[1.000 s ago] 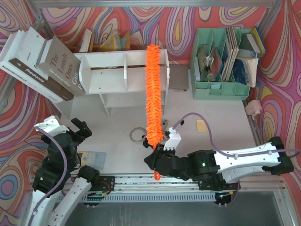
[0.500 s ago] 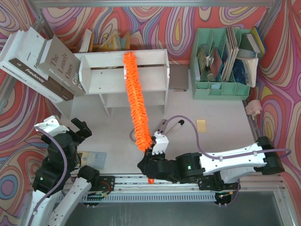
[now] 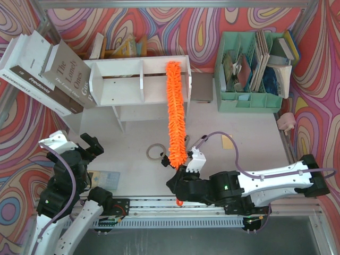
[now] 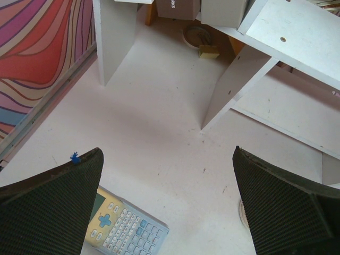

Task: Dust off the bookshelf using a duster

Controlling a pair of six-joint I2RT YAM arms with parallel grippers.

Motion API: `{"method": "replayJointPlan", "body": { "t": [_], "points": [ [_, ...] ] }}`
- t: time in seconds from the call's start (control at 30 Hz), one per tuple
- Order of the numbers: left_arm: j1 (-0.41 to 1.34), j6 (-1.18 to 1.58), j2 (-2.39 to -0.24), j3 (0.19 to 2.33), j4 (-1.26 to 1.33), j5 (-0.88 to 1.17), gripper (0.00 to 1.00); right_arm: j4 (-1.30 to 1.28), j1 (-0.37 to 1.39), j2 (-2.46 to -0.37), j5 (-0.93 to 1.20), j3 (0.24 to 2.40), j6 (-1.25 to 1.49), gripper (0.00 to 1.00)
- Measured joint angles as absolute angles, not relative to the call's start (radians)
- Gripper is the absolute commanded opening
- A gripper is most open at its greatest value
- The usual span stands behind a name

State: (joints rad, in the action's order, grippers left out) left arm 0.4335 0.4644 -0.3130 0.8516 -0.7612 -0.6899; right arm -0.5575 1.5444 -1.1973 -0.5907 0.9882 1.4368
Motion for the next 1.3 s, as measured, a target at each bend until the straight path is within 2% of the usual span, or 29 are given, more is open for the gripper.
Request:
{"method": "replayJointPlan", "body": {
  "t": [0.17,0.5,0.87,1.3],
  "points": [
    [0.434,0.464,-0.313,0.852,-0.761,-0.690,0.98,-0.596,1.544,-1.174,-0.609,0.978,1.483,0.00],
    [0.434,0.464,-0.313,0.852,-0.761,-0.690,0.98,-0.560,1.544,-1.255,-0.598,1.013,1.418,0.00],
    [0.434,0.464,-0.313,0.852,-0.761,-0.690,0.98,-0.571,1.544,-1.137,-0.627,0.997,1.452,0.00],
    [0.434,0.465,-0.313,0.852,-0.761,-0.690,0.98,-0.559,1.544,-1.146,-0.600,0.896,1.507,0.00]
  ]
}}
